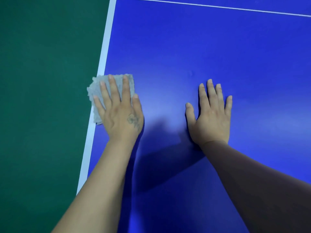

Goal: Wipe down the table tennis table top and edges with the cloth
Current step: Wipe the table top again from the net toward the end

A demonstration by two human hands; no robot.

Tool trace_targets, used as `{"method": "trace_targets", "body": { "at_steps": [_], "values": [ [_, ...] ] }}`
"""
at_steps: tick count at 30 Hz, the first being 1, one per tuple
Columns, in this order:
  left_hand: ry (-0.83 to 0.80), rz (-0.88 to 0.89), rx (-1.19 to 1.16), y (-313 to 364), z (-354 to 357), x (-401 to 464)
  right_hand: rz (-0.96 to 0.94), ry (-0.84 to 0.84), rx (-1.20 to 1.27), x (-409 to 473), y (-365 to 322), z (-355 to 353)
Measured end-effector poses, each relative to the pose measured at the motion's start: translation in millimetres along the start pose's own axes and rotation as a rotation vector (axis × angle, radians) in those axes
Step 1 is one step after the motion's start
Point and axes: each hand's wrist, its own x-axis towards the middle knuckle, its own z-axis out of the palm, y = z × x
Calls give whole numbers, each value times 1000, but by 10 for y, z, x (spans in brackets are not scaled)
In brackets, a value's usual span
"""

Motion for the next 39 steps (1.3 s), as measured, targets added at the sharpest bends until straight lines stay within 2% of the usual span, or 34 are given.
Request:
{"method": "trace_targets", "body": {
  "at_steps": [3,7,11,14,16,20,25,27,29,33,36,39],
  "values": [
    [10,100,-19,337,105,127,1,3,-1,12,-3,1],
    [20,295,-10,547,155,-119,7,-19,22,11,-10,-7],
    [-74,487,-11,372,68,-652,4,-27,26,-7,-15,-5],
    [-113,561,18,39,-18,-1081,2,-41,29,-16,-7,-20],
    [-152,526,38,-259,-71,-1273,1,-51,23,-25,-1,-28],
    [-141,320,78,-725,-218,-1298,-1,-45,31,-53,9,-44],
    [-100,122,54,-568,-146,-928,-11,-46,51,-63,6,-53],
    [-102,161,48,-379,-80,-869,-13,-47,63,-81,1,-51],
    [-99,288,53,-181,-32,-970,-21,-60,64,-84,10,-61],
    [-104,474,61,-27,26,-1548,-116,-116,65,-172,52,-98],
    [-114,473,78,-226,-3,-1929,-211,-108,61,-601,44,-98],
    [-111,404,62,-555,-120,-2110,-224,-90,92,-1265,43,-105]
  ]
}}
